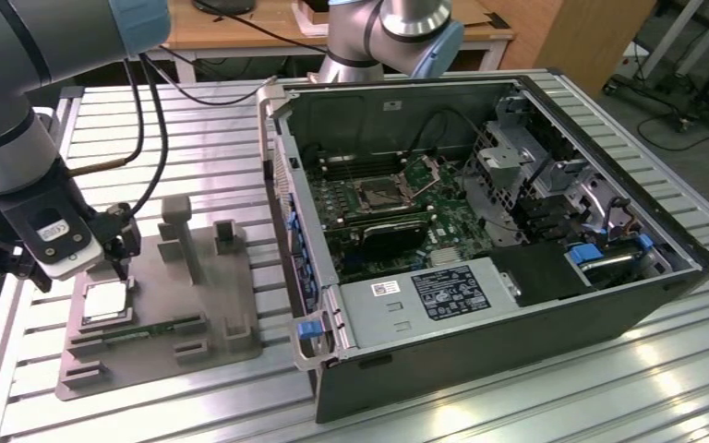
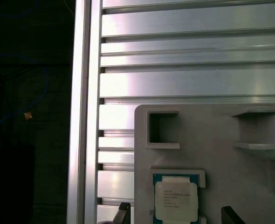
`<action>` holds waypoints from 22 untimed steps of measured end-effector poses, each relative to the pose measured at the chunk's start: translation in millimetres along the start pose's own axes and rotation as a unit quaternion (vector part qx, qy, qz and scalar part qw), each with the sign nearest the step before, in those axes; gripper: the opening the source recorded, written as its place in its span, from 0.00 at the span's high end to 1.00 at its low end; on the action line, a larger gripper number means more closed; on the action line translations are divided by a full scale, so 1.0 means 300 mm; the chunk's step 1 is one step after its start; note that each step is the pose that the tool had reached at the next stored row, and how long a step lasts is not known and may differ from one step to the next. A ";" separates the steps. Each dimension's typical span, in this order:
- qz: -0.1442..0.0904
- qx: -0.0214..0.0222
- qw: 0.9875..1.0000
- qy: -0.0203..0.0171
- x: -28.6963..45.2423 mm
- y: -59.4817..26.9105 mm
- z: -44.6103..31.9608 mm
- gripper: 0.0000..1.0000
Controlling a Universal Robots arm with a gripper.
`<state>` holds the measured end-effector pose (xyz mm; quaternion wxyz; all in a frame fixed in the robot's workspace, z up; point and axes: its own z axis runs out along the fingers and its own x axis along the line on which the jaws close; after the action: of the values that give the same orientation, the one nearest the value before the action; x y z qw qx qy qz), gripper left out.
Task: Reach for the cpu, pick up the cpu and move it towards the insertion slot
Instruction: 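Pick up the cpu and move it towards the insertion slot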
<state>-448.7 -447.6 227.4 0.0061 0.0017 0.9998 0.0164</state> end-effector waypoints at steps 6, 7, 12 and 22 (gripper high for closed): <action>0.000 0.000 1.000 0.000 0.000 0.000 0.000 0.18; 0.000 0.000 1.000 0.000 0.000 0.000 0.000 0.18; 0.000 0.000 1.000 0.000 0.000 -0.001 0.018 0.18; 0.001 0.000 1.000 -0.001 -0.010 -0.022 0.078 0.18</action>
<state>-445.4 -453.3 203.9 0.0075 0.0028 0.9998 0.0163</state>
